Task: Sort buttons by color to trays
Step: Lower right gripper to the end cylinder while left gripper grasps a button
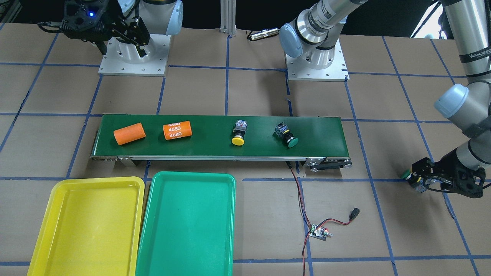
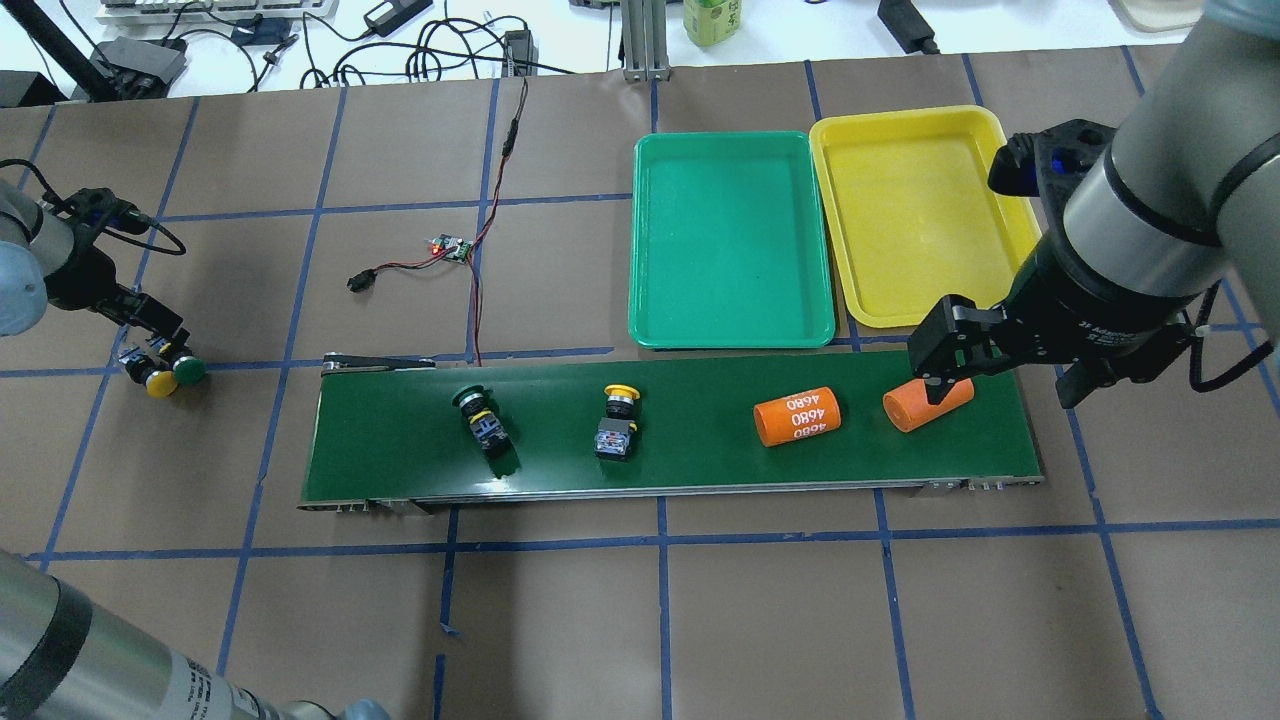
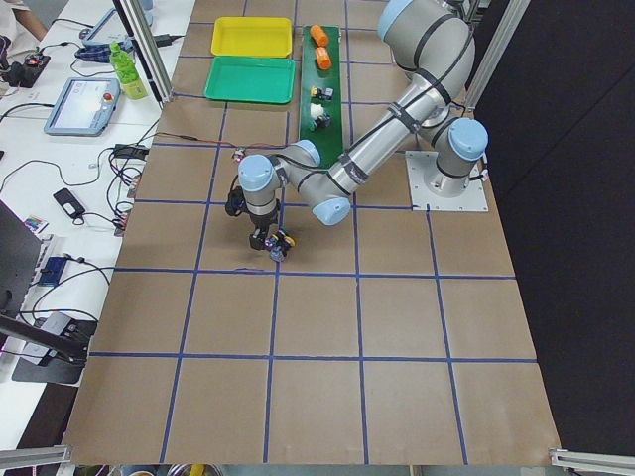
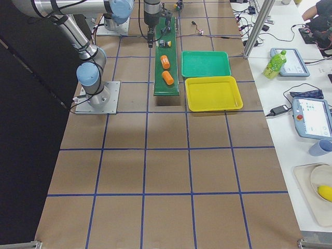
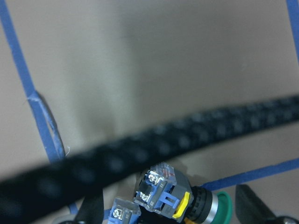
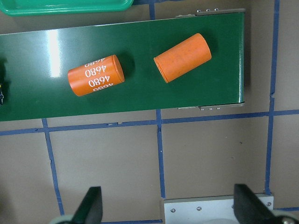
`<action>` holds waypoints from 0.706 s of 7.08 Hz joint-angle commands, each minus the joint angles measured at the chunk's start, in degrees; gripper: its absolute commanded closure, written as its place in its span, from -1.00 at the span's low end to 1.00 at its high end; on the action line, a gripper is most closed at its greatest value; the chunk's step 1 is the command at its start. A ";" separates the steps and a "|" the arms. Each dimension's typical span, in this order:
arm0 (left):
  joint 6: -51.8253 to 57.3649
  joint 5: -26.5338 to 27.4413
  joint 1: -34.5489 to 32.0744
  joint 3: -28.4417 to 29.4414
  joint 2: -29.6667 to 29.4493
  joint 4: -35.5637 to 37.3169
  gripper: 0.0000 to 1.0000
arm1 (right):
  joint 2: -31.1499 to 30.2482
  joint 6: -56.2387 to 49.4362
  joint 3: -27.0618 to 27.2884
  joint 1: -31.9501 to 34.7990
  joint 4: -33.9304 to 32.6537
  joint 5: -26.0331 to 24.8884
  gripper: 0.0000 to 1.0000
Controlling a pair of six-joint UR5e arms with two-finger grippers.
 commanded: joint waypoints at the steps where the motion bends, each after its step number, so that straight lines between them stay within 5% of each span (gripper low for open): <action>1: 7.79 -0.09 0.18 -0.26 -0.36 -3.40 -1.00 | -0.16 -0.03 0.15 -0.03 0.65 0.09 -1.00; 5: 11.41 -0.27 0.09 -0.35 -1.59 -3.33 -1.00 | -0.08 0.32 2.25 -0.21 -0.40 0.09 -1.00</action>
